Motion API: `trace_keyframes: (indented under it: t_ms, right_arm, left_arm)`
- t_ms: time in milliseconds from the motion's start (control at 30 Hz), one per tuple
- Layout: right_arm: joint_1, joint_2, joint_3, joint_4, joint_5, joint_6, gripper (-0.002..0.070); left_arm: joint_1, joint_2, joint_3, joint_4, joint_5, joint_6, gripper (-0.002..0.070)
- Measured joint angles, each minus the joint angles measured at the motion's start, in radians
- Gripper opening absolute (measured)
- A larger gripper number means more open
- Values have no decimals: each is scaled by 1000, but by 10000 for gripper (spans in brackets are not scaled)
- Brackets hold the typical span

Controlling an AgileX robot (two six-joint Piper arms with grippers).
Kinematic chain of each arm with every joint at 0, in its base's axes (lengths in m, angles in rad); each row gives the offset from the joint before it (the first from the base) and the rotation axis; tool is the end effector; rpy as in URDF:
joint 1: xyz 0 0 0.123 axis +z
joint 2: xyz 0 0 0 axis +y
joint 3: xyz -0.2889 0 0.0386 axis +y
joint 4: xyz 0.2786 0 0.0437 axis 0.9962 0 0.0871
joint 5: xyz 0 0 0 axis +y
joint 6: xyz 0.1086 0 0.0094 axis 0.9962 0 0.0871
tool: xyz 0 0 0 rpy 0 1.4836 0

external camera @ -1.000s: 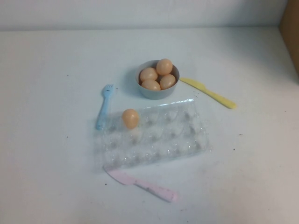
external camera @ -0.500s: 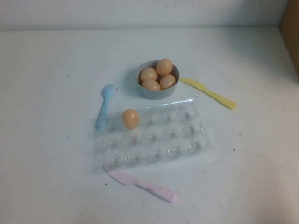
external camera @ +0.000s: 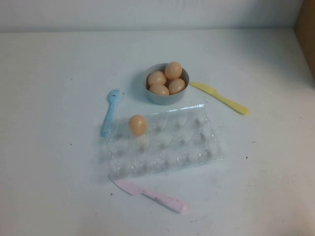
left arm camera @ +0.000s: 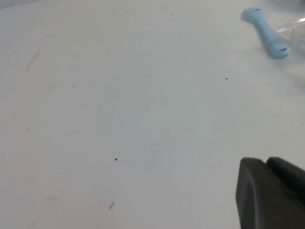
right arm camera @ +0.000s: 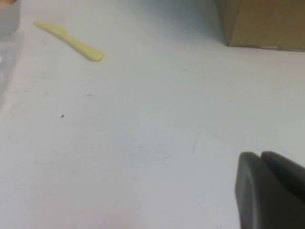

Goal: Take an egg out of the egg box

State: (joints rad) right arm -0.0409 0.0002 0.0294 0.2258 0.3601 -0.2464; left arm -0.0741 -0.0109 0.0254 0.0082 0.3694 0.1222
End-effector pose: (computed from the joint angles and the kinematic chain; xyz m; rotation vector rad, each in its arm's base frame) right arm 0.0951 0.0047 0.1655 -0.0488 1.8634 0.0214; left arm 0.0939 -0.0066 0.1661 0.1881 1.8582 0.0413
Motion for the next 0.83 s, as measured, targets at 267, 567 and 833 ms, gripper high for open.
trace_keyframes:
  t_ms: [267, 567, 833]
  right_arm:
    - [0, -7, 0, -167, 0, 359, -17]
    - [0, -7, 0, -109, 0, 368, -17]
    - [0, -7, 0, -7, 0, 369, -17]
  left_arm:
    - [0, 0, 0, 0, 0, 0, -3]
    - [0, 0, 0, 0, 0, 0, -3]
    - [0, 0, 0, 0, 0, 0, -3]
